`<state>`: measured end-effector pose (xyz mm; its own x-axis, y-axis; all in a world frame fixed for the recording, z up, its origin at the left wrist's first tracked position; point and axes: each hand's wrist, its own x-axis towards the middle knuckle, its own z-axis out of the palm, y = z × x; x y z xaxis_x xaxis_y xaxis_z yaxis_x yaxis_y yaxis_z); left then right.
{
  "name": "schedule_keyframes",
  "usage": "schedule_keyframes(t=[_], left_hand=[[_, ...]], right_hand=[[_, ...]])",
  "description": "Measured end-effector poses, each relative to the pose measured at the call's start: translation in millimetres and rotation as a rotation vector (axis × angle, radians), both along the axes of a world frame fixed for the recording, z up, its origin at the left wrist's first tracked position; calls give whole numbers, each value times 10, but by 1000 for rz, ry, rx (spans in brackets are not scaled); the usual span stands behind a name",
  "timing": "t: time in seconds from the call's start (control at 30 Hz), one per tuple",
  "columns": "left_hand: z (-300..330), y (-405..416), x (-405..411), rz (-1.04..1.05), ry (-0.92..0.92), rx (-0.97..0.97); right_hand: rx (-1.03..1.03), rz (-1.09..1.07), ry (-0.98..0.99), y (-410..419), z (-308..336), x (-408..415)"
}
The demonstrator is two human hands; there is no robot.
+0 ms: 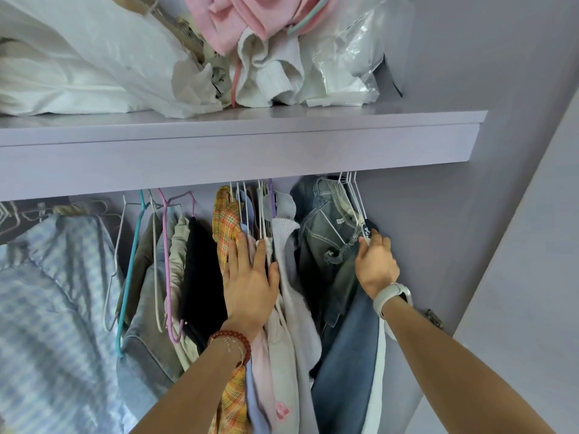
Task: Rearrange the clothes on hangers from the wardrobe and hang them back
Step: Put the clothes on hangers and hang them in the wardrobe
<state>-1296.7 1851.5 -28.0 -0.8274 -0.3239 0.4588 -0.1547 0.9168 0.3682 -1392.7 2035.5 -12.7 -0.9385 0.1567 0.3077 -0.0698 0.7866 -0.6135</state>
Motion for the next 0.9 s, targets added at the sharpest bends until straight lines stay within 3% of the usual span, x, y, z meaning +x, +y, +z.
schedule_keyframes(t=[0.4,0.5,0.67,0.8,0.9], left_hand=[[68,-37,52,-45,-30,-267],[89,-78,24,-43,-83,-315],[34,104,325,-28,-141,-279],[145,483,805,-150,-167,-311],[212,875,1229,-230,-118,-233]], right_hand=[[324,83,159,258,-366,514],[424,110,44,371,-436,687],[473,169,70,603,-468,1184],[455,181,166,853,-331,1643],[448,211,291,1127,-253,2096]])
